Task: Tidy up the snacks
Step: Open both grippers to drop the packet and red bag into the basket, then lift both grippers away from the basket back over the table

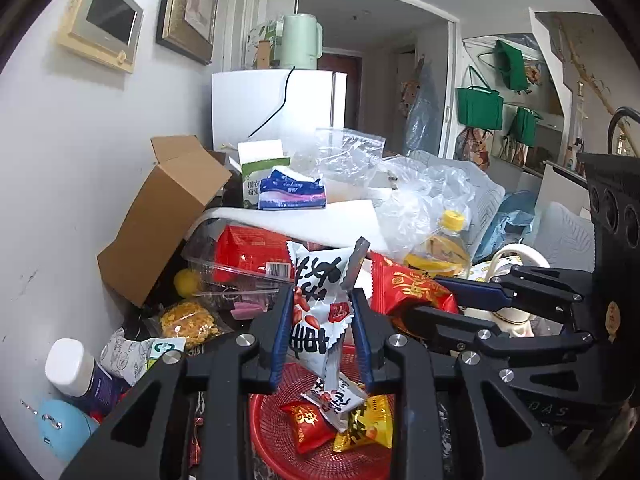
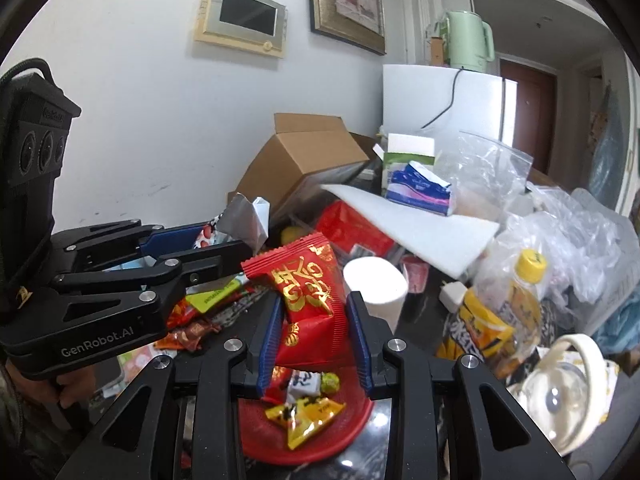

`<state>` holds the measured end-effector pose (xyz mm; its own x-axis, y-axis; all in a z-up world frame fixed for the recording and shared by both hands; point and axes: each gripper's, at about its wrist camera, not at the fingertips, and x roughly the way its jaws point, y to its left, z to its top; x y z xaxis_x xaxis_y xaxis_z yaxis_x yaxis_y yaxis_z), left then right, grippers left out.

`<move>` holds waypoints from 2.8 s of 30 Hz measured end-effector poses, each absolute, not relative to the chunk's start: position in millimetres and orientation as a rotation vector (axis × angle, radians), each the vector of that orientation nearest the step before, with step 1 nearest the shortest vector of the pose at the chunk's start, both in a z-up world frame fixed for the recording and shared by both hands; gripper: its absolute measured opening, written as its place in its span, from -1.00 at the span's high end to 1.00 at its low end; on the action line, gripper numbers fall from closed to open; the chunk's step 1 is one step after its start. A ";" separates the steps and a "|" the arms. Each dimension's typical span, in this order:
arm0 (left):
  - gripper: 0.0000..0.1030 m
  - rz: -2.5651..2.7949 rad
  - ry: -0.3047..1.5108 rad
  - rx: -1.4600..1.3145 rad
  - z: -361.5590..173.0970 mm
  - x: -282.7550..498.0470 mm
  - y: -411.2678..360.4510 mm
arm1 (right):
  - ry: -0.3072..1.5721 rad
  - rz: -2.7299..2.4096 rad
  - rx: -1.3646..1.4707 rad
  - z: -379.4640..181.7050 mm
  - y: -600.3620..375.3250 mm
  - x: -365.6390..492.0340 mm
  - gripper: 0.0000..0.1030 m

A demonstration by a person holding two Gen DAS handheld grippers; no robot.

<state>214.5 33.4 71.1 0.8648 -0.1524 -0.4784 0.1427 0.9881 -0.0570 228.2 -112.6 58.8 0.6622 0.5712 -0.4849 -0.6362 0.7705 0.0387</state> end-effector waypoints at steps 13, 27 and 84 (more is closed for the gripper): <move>0.47 -0.117 0.701 -0.042 18.7 252.0 35.0 | 0.647 0.621 -0.201 17.0 -102.2 267.5 0.38; 0.47 -0.114 0.953 -0.088 -40.5 284.0 30.2 | 0.873 0.672 -0.155 -34.5 -94.3 302.5 0.38; -0.23 -0.073 0.702 -0.059 90.7 176.5 39.5 | 0.579 0.570 -0.167 93.0 -117.1 177.1 0.36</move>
